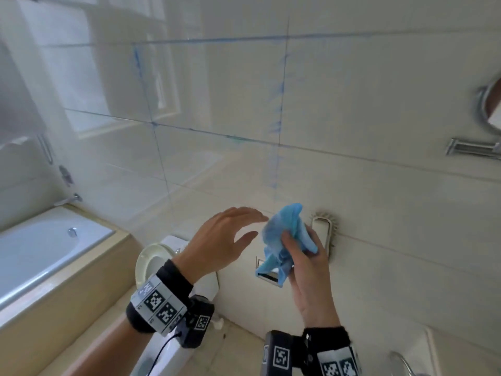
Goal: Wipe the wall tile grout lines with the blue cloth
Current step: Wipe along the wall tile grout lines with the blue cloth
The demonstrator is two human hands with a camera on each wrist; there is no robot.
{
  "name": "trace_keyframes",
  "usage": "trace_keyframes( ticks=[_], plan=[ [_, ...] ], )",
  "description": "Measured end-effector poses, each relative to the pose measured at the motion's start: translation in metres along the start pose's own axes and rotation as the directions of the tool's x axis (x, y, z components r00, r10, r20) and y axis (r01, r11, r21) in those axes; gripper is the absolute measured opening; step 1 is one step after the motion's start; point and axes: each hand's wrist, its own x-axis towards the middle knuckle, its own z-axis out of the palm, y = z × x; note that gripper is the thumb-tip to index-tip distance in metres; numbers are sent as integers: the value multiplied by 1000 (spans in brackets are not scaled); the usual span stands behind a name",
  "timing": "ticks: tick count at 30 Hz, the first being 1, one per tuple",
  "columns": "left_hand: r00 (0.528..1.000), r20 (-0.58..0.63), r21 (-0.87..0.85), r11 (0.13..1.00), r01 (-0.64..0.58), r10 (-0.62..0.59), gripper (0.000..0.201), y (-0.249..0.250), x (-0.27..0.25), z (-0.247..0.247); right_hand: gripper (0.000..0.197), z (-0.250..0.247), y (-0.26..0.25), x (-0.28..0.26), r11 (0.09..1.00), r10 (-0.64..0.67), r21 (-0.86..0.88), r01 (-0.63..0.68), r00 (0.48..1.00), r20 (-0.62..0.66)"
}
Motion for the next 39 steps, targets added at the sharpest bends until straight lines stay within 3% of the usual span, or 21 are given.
trace_keyframes(
  ticks=[3, 6, 8, 13, 19, 21, 24, 28, 32, 37, 39],
  plan=[
    [996, -85, -44, 998, 38, -42, 34, -38, 37, -7, 57, 30, 0, 49, 997, -69, -30, 70, 998, 10],
    [984, -174, -59, 998, 14, -24, 32, -80, 82, -17, 41, 63, -11, 103, 977, -191, -102, 190, 982, -4],
    [971, -240, -52, 998, -30, 17, 33, -109, 117, -26, 28, 82, -25, 142, 934, -333, -161, 319, 940, -68],
    [943, -321, -21, 995, -99, 87, 41, -156, 225, -58, 21, 131, -80, 231, 705, -689, -391, 592, 703, -179],
    [883, -392, 18, 962, -273, 258, 46, -131, 339, -79, 28, 145, -153, 295, 351, -929, -674, 650, 332, -164],
    [843, -427, 8, 934, -358, 327, 43, -107, 359, -76, 31, 133, -176, 302, 269, -957, -738, 619, 255, -135],
    [806, -436, -2, 896, -445, 400, 43, -67, 379, -65, 31, 100, -205, 304, 211, -975, -801, 560, 183, -128],
    [787, -383, 41, 860, -509, 484, 45, -25, 394, -37, 29, 41, -246, 300, 185, -982, -850, 494, 115, -147],
    [759, -319, 122, 819, -561, 567, 51, 2, 398, 0, 27, -4, -287, 305, 79, -996, -919, 386, 79, -52],
    [776, -324, 211, 841, -499, 542, 58, 7, 411, 34, 31, -16, -297, 344, -64, -982, -950, 306, 148, 114],
    [780, -313, 262, 839, -477, 542, 64, 0, 417, 42, 36, -15, -292, 356, -141, -976, -946, 292, 118, 182]
  ],
)
